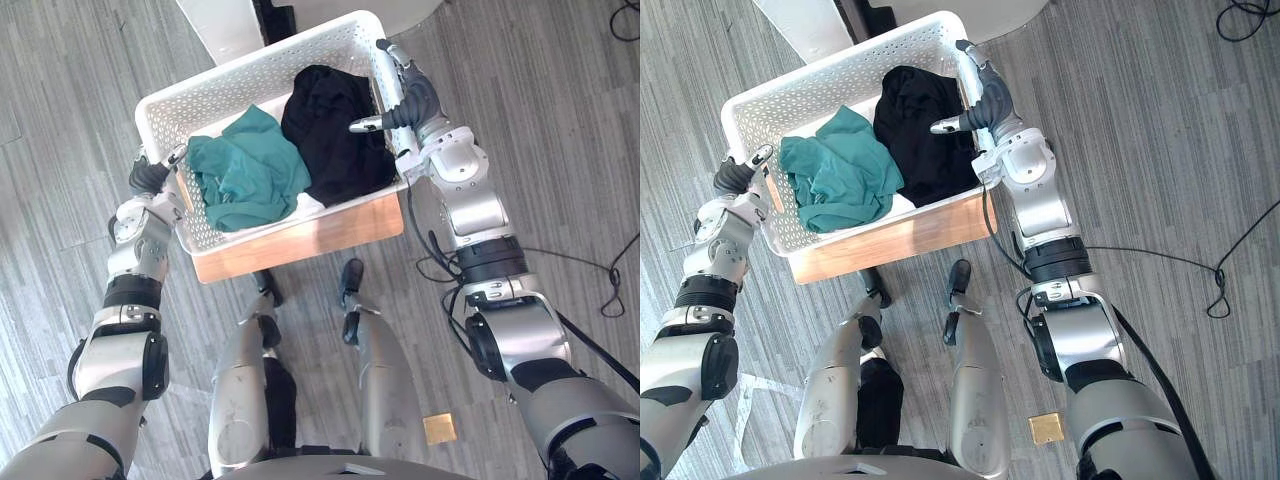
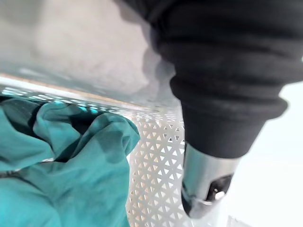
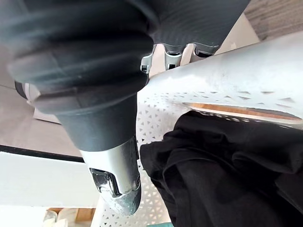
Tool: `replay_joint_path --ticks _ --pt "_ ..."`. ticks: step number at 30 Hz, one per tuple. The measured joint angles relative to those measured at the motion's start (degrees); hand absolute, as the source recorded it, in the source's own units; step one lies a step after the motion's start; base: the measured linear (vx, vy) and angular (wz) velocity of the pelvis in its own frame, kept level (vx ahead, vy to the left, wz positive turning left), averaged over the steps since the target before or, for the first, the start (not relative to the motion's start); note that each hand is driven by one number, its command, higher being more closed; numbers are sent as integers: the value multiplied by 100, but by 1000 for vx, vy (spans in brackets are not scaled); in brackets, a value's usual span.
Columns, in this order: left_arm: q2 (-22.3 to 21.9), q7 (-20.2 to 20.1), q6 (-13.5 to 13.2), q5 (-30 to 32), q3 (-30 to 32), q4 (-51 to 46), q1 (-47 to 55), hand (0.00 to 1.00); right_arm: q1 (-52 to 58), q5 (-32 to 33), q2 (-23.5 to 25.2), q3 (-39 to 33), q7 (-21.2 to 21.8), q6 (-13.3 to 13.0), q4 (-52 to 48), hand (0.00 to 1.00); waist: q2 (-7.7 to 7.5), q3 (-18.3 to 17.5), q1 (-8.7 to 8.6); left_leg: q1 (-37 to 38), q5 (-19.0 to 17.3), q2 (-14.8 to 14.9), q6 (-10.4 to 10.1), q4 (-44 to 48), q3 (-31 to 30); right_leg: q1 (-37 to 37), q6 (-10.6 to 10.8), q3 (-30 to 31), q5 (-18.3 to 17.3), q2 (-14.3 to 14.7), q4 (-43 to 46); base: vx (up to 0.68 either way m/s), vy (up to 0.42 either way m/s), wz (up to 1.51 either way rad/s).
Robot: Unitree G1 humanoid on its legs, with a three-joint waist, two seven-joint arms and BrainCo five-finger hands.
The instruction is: Pick up the laundry basket with both hands and put the clothes into the washing machine.
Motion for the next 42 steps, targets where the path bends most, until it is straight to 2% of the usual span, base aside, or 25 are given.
replay_joint_path --ticks 4,8,13,19,21,25,33,36,38,41,42 --pt "-74 20 7 0 41 136 -216 0 -660 -844 266 -414 -4 -55 888 0 0 -1 -10 20 32 -26 24 5 -7 8 -2 0 2 -27 39 1 -7 1" --pt "-297 16 39 1 83 327 -508 0 -1121 -1863 481 -968 -1 90 1469 0 1 -2 55 26 49 -34 36 17 -67 45 -5 -20 4 -33 53 4 -26 6" --pt "-508 12 67 6 268 478 -629 0 -1367 -1726 539 -1235 -8 275 1743 0 1 -10 105 36 51 -37 38 27 -121 110 -6 -56 5 -35 21 13 -26 5" --pt "-589 -9 77 74 262 487 -663 0 -1539 -1703 476 -1363 -131 331 2131 0 1 -12 130 27 46 -23 32 54 -237 226 -18 -163 17 -11 -77 24 -25 6" --pt "-628 -9 91 166 265 497 -729 0 -1555 -1967 448 -1369 -196 555 2221 0 1 -12 181 17 44 -19 30 59 -244 227 -19 -165 17 -5 -83 32 -30 2" --pt "-632 -7 139 605 275 502 -823 0 -1595 -2362 465 -1422 -234 542 2325 0 0 -13 198 23 37 -7 28 103 -284 285 -19 -195 17 0 -96 25 -34 2" --pt "-835 -30 169 892 247 726 -985 0 -1197 -3028 410 -1478 -228 700 2349 0 -36 -32 269 223 26 -6 12 67 -453 672 -18 -386 15 16 -260 26 -29 9" --pt "-911 -17 167 918 158 765 -985 0 -994 -3014 345 -1500 -212 704 2348 0 -67 -52 258 269 40 -18 -5 24 -575 805 -13 -503 8 19 -298 46 -35 16" --pt "-924 -2 160 918 5 925 -985 0 -803 -2989 347 -1548 -209 722 2350 0 -169 -106 290 322 45 -24 -9 6 -595 860 -15 -513 -27 20 -294 41 -40 9" --pt "-930 11 159 915 -106 1003 -973 0 -603 -2311 259 -1499 -178 772 2350 0 -277 -164 286 338 44 -26 -10 14 -669 926 -9 -576 -47 20 -301 27 -31 11" --pt "-914 13 157 914 -215 1007 -962 0 -570 -1891 181 -1413 -177 771 2349 0 -316 -185 283 338 42 -24 -13 21 -706 962 -9 -611 -48 24 -323 20 -31 9"
